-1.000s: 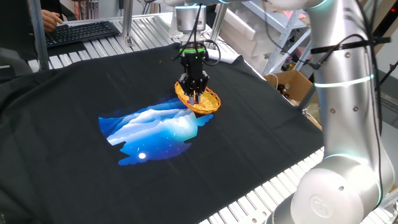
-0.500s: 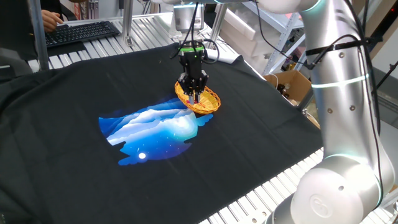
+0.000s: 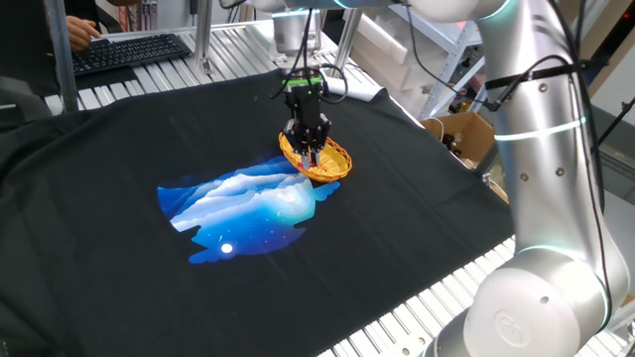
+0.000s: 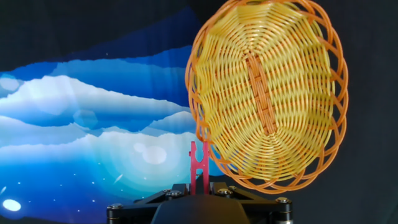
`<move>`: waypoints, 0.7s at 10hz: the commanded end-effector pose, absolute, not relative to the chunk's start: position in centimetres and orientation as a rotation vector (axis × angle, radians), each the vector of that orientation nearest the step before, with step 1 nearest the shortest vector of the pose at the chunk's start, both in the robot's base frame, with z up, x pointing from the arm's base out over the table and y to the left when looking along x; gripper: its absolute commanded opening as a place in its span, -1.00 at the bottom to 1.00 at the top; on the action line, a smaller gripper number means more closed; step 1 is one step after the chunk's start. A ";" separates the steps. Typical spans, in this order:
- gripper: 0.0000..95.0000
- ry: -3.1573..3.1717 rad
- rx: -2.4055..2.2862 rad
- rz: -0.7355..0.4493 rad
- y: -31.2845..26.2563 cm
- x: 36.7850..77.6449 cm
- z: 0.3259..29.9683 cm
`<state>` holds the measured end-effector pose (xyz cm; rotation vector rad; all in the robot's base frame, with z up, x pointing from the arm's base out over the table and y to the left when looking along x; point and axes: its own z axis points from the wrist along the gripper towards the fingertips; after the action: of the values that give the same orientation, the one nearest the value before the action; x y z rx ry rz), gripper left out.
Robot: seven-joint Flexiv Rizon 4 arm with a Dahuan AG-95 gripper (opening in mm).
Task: Use a clamp
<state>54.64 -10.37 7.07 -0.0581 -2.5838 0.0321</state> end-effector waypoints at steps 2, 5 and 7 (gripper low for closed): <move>-1.00 -2.557 -0.072 0.036 -10.4 54.5 6.8; -1.00 -2.543 -0.080 0.040 -10.5 54.4 6.6; -1.00 -2.546 -0.082 0.052 -10.6 54.7 6.7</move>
<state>54.91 -10.61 6.68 -0.0818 -2.5439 0.0552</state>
